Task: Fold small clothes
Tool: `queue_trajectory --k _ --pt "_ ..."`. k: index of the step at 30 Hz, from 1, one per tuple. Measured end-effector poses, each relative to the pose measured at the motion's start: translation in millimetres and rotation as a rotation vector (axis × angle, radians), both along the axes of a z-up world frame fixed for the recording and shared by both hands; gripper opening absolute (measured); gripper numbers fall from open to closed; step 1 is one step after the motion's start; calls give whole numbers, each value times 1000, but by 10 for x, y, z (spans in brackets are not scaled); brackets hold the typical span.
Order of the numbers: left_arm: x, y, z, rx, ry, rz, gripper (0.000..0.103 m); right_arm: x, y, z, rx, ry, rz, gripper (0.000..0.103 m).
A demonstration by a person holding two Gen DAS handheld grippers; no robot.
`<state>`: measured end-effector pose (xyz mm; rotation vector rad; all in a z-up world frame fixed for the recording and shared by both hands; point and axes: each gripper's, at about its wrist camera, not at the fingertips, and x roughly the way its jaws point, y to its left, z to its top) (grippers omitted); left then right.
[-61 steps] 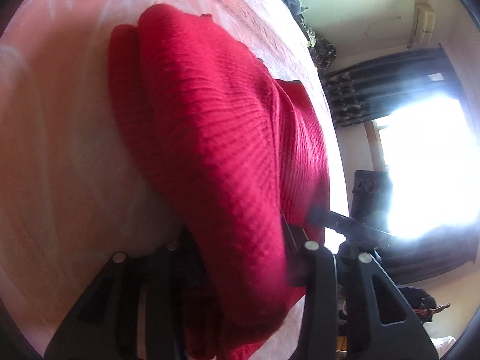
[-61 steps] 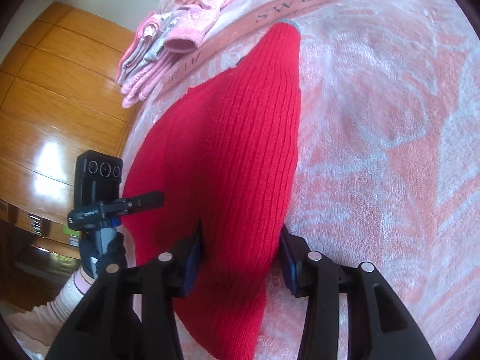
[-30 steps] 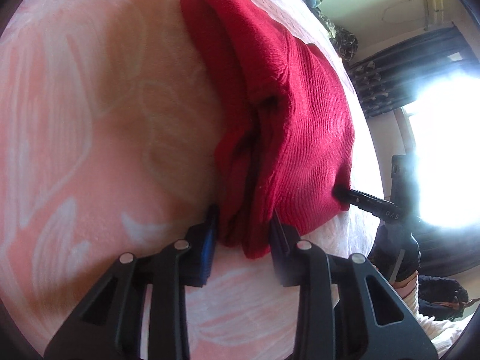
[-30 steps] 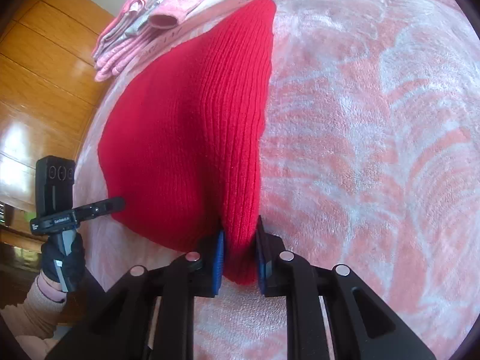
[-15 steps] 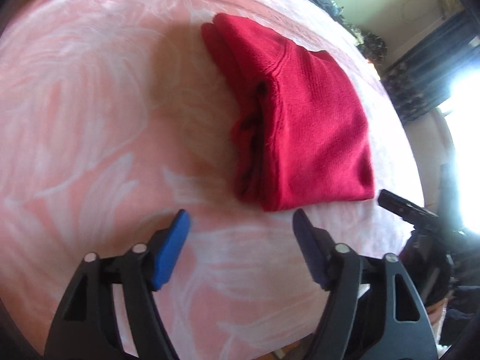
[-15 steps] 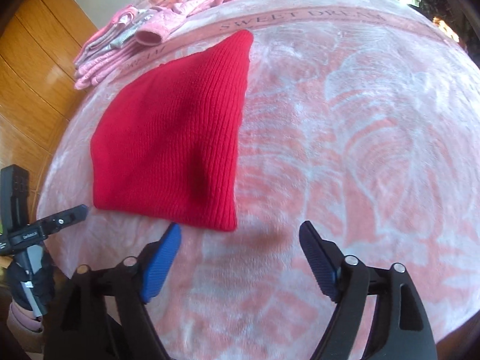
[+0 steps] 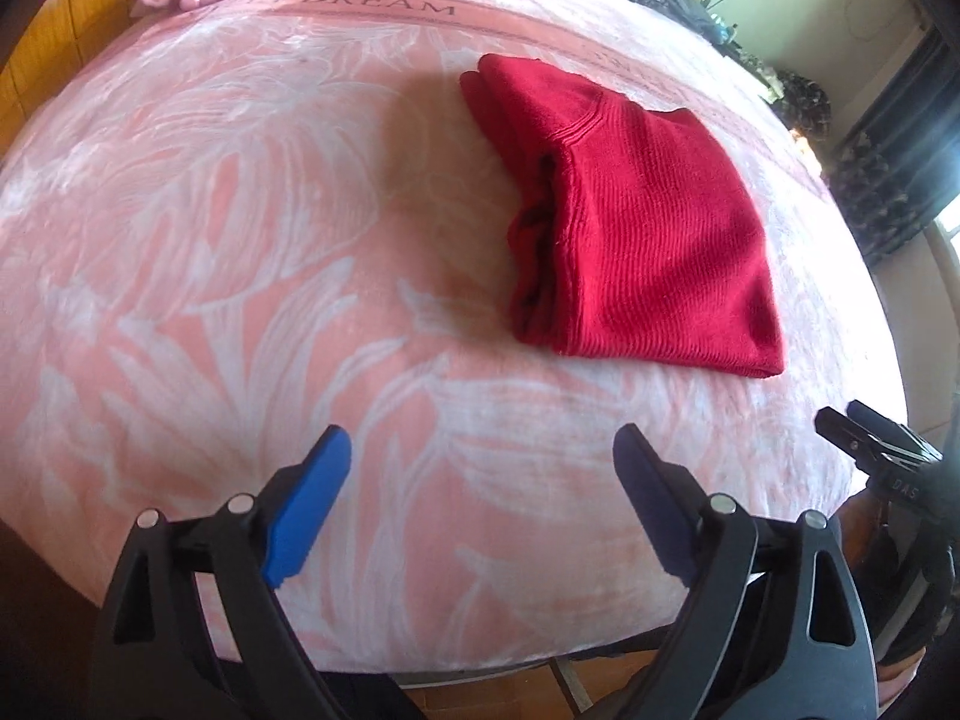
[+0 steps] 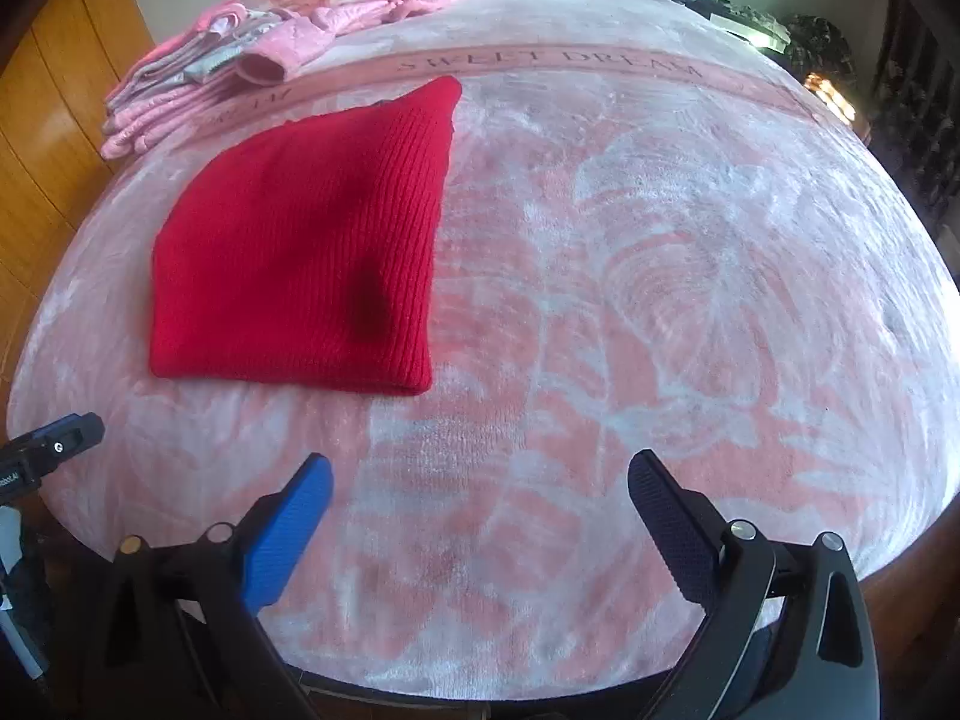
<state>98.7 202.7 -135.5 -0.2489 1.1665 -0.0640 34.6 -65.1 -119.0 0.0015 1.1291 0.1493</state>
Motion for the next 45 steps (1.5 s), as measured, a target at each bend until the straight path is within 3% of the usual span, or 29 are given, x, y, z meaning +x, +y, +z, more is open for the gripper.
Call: queue_trajectory --k 7,12,19,33,45 --pt "-233 -15 162 94 -17 54 90 -190 111 171 -32 -32 -21 99" --pt "-387 7 321 77 -39 62 90 -317 233 342 -17 -57 -13 99" --pt "-588 37 563 110 -76 60 90 -512 413 608 -2 -104 28 99" --pt "-847 -57 941 136 -138 45 91 -760 456 1016 34 -210 47 99" --pt "-832 -124 933 159 -134 45 91 -719 343 982 14 -210 18 99"
